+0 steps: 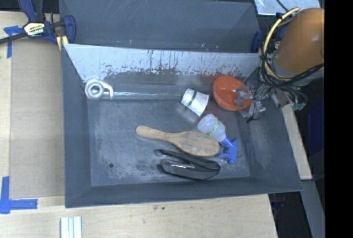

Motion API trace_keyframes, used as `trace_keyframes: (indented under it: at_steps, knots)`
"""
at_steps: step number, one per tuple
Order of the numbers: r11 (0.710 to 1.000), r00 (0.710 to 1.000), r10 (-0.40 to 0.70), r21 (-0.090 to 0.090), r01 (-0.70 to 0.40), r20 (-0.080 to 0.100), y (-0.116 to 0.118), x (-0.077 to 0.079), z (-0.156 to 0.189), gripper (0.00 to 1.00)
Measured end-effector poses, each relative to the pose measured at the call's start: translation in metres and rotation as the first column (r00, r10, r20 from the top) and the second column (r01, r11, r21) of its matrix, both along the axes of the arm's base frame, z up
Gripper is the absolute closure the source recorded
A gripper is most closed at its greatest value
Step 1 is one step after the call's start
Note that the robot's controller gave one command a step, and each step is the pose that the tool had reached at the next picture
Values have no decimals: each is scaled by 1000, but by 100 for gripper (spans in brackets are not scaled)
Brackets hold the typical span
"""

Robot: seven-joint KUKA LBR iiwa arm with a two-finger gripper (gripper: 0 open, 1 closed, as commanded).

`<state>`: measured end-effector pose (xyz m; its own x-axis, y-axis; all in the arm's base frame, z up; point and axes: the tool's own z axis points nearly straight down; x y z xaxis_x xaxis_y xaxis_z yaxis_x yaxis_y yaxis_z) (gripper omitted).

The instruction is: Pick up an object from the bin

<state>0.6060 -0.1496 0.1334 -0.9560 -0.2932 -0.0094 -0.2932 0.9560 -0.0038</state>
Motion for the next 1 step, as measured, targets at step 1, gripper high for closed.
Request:
trace_keyframes:
  at_steps: [1]
  knots:
    - [1000, 1000, -1, -1, 1, 5, 0, 1, 23, 100]
